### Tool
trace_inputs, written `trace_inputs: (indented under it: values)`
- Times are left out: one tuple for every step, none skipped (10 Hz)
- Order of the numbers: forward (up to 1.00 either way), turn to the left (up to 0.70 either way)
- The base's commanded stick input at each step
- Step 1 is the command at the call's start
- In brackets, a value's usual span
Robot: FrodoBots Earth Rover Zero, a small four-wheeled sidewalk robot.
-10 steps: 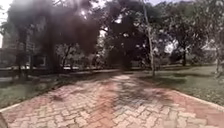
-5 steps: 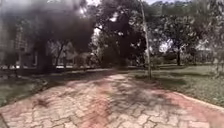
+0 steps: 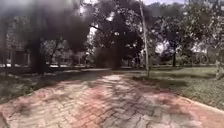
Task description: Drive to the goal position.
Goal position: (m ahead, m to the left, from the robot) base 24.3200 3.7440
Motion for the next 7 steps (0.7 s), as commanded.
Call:
trace_inputs:
  values:
    - [0.7,0.0]
    - [0.7,0.0]
    - [0.7,0.0]
    - [0.7,0.0]
    - [0.7,0.0]
    - [0.7,0.0]
    - [0.7,0.0]
